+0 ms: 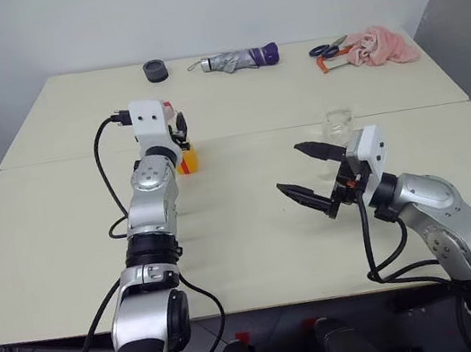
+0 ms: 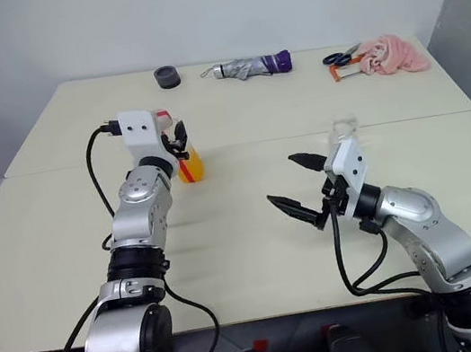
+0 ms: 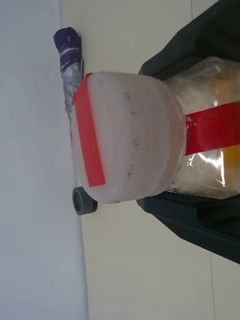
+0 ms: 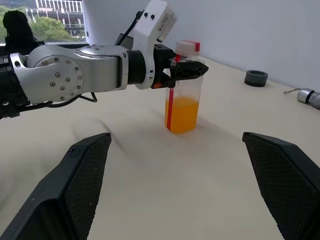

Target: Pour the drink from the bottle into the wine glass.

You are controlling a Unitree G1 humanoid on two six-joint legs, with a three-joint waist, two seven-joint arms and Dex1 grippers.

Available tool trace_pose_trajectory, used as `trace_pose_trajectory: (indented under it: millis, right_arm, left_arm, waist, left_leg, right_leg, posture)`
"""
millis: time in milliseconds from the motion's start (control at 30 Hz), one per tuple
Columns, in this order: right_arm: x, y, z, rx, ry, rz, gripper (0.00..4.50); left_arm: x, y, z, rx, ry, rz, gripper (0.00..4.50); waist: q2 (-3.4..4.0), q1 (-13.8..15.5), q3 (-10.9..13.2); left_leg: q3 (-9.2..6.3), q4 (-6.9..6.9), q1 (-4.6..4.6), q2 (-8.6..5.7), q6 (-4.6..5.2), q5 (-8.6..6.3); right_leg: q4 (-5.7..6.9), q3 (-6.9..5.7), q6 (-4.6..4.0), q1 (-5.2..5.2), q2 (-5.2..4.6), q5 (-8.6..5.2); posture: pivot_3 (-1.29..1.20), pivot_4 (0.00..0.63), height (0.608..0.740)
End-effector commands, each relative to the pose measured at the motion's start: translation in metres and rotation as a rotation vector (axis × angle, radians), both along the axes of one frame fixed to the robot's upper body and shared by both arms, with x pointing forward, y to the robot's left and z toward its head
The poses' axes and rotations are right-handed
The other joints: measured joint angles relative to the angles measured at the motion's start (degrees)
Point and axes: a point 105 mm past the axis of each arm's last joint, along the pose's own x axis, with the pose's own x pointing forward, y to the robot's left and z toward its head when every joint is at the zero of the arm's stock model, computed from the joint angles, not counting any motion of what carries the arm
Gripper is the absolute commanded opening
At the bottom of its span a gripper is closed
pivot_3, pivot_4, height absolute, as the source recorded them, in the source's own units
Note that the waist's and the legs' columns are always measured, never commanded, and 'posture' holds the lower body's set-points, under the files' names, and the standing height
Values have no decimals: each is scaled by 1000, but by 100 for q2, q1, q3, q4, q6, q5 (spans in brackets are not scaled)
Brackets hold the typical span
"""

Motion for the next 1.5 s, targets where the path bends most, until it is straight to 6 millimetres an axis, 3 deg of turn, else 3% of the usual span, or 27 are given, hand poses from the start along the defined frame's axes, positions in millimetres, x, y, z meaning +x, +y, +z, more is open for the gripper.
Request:
trace_pose_trajectory:
  millis: [33, 367, 667, 800, 967, 1200, 1500]
  right_arm:
    - [-1, 1, 9, 6, -40, 9, 4500]
    - [-1, 4, 9, 8, -43, 12, 4500]
    - [-1, 4, 13, 13, -53, 10, 4500]
    - [-2, 1, 15, 19, -53, -1, 4500]
    - [-8, -7, 17, 9, -47, -8, 4500]
    - [-24, -11, 30, -9, -45, 23, 4500]
    - [-29, 2, 48, 15, -55, 4, 4500]
  left_arm:
    - [-3, -3, 13, 8, -55, -10, 2184]
    - [-8, -3, 7, -1, -49, -36, 2184]
    - [-13, -20, 24, -1, -72, -188, 2184]
    - [-23, -40, 26, 15, -48, -363, 2184]
    - [-52, -73, 24, 108, -2, -725, 2184]
    - [-110, -110, 8, 244, 44, -1267, 2184]
    - [-132, -131, 2, 294, 61, -1521, 2184]
  waist:
    - [0, 0, 0]
    - [0, 0, 0]
    - [0, 0, 0]
    - [0, -2, 0]
    - [1, -9, 0]
    - [2, -11, 1]
    - [2, -18, 1]
  left_leg:
    - [0, 0, 0, 0, 0, 0]
    - [1, 0, 1, 3, 0, 0]
    - [0, 1, -1, 2, 0, 0]
    - [-1, 1, -3, 3, -1, 1]
    - [0, -1, -2, 4, -3, 2]
    - [2, -1, -2, 5, -1, 1]
    - [1, 2, -2, 4, 1, 0]
  right_leg:
    - [0, 0, 0, 0, 0, 0]
    - [1, 1, 0, 0, -1, 0]
    - [1, -1, 0, 0, -2, 0]
    - [0, -2, 0, -1, -2, 0]
    - [1, -1, -1, -2, 0, -1]
    - [0, 1, -2, -2, 1, -1]
    - [1, 3, -1, -2, 16, -2]
  posture:
    - [0, 150, 740]
    - [0, 150, 740]
    - [0, 150, 740]
    - [0, 150, 740]
    - [0, 150, 740]
    - [0, 150, 740]
    - [0, 150, 740]
